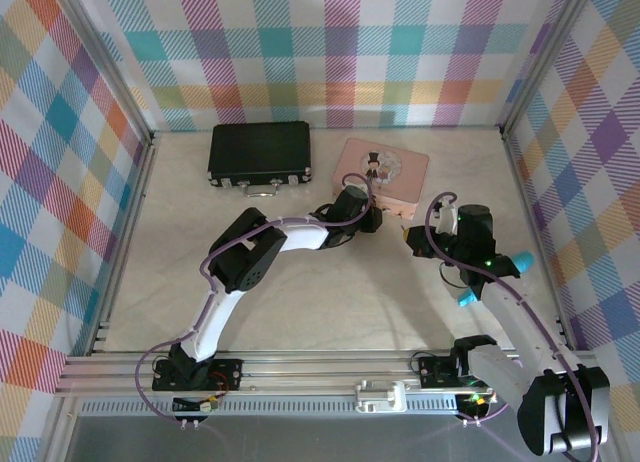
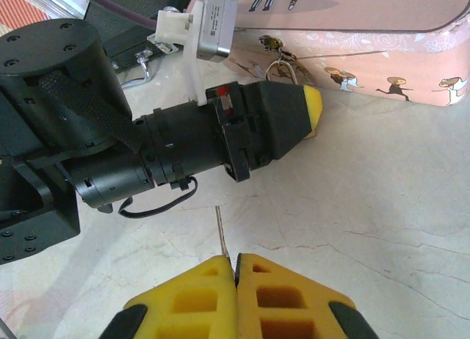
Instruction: Unlock a padlock with a key
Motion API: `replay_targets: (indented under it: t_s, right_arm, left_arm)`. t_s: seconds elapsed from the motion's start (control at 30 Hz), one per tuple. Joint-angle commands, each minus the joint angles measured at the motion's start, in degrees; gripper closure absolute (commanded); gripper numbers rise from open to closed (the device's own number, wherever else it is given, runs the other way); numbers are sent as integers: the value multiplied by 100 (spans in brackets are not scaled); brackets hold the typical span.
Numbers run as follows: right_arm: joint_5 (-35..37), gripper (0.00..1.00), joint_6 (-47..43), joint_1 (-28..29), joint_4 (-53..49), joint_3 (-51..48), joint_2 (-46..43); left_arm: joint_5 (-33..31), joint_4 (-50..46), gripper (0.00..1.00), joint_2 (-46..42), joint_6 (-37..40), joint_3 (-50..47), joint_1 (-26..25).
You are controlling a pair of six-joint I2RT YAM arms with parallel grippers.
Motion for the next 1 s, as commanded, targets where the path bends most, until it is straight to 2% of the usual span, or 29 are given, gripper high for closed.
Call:
replay_targets:
  t_s: [0.0, 0.07, 0.2, 0.47, 0.7, 0.97]
  right_arm:
    - [-184, 100, 99, -75, 116, -165, 103]
    - [-303, 100, 175, -118, 230, -229, 236]
    - [-587, 100, 361, -220, 571, -371, 522]
    - [-1154, 100, 718, -631, 1185, -535, 832]
    - [-1828, 100, 1152, -708, 1807, -754, 891]
    - [-2054, 100, 1421, -713, 2340, -1043, 1133]
  left_arm:
    - [333, 216, 79, 413, -353, -239, 0]
    - [385, 379, 90, 327, -512, -356, 11]
    - [505, 739, 100, 71, -930, -661, 47]
    - [1013, 1597, 100, -461, -2349, -1099, 115]
    - [1231, 2386, 100, -602, -3665, -1220, 120]
    - [1068, 2977, 100, -1019, -4285, -1609, 89]
